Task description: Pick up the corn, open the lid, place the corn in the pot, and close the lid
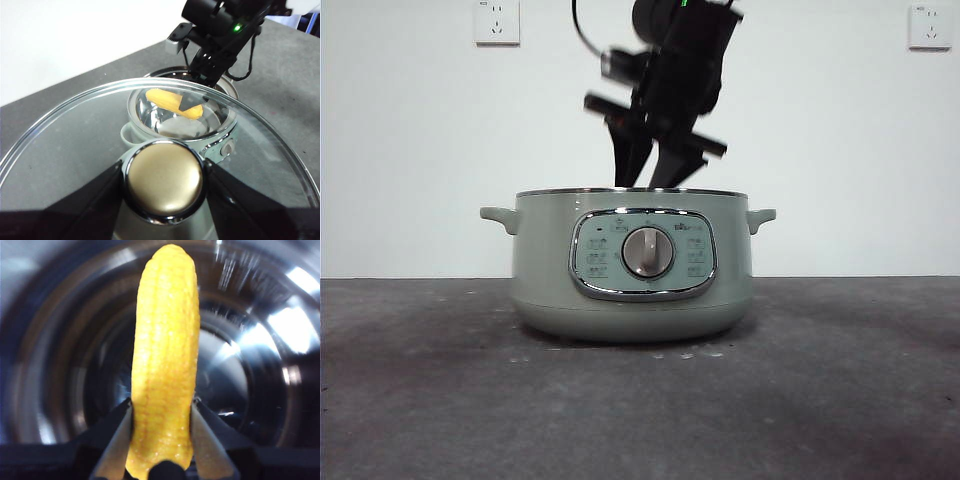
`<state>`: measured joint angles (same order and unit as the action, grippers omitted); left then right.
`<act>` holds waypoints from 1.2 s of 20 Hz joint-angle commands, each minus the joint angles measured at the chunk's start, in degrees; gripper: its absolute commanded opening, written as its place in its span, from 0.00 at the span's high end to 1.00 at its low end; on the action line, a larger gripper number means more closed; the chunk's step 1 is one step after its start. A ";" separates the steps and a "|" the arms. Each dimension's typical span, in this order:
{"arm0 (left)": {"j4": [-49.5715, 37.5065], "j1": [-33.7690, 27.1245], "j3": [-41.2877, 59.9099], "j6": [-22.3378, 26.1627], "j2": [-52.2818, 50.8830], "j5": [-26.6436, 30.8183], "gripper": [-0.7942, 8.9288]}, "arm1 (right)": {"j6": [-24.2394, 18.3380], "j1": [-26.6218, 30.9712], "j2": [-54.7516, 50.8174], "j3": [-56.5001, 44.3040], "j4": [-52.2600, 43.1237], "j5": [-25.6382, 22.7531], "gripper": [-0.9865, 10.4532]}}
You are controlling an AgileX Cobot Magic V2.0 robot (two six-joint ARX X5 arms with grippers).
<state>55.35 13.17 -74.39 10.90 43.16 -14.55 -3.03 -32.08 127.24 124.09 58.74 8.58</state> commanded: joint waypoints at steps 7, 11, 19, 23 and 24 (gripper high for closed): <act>-2.71 -0.24 -0.76 -0.35 -0.44 -0.44 0.92 | -1.60 -0.04 5.29 0.35 1.44 -2.32 0.93; -2.69 -0.24 -0.76 -0.37 -0.44 -0.44 0.92 | -1.55 -0.07 6.10 0.35 1.62 -2.89 0.93; -2.67 -0.24 -0.76 -0.81 -0.42 -0.46 0.93 | -1.05 -0.13 5.99 1.33 1.88 -2.82 0.55; -2.67 -0.24 -0.76 -0.81 -0.42 -0.44 0.93 | -1.05 -0.13 5.99 11.15 9.16 -2.80 0.55; -2.71 -0.24 -0.76 -0.81 -0.42 -0.46 0.93 | -1.03 -0.13 5.99 15.15 12.55 -2.80 0.55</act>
<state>55.29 13.15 -74.39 10.44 43.48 -14.55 -4.10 -32.08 132.18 139.79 72.12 5.87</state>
